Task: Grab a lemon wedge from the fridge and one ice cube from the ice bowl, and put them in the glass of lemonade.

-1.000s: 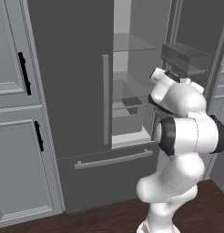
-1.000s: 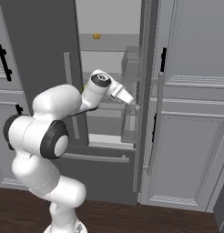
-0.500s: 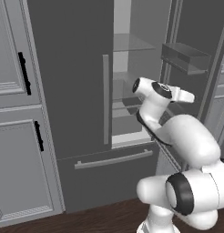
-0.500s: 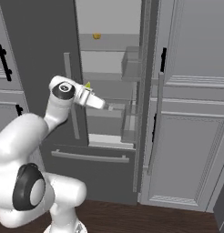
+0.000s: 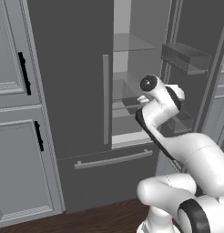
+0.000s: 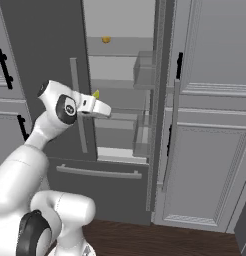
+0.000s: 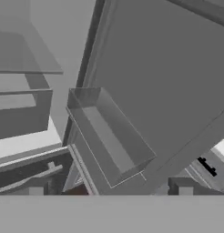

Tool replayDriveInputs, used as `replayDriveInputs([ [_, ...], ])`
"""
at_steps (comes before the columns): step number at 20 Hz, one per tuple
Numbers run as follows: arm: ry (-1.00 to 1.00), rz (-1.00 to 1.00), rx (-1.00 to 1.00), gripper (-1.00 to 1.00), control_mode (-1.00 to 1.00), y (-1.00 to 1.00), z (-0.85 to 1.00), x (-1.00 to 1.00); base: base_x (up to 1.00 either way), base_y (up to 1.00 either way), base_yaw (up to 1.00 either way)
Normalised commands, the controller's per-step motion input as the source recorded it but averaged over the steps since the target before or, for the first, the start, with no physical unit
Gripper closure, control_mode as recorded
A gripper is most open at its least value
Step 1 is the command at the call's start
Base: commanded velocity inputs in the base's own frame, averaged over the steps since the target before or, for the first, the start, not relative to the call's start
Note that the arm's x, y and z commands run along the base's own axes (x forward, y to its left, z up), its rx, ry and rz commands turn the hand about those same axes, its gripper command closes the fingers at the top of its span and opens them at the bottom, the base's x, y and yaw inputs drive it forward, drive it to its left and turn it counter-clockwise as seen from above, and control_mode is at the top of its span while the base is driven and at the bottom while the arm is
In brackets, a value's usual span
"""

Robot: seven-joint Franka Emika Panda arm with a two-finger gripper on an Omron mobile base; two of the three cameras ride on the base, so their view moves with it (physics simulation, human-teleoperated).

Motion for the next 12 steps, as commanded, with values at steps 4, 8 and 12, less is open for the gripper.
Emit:
replayDriveInputs([
  [4, 0.15, 0.59, 0.35, -1.0, -1.0, 0.31, 0.0, 0.57, 0.0, 0.0, 0.0],
  [8, 0.05, 0.16, 0.03, -1.0, -1.0, 0.46, 0.06, 0.02, 0.0, 0.0, 0.0],
  [12, 0.0, 0.04, 0.09, -1.0, -1.0, 0.83, 0.0, 0.0, 0.0, 0.0, 0.0],
])
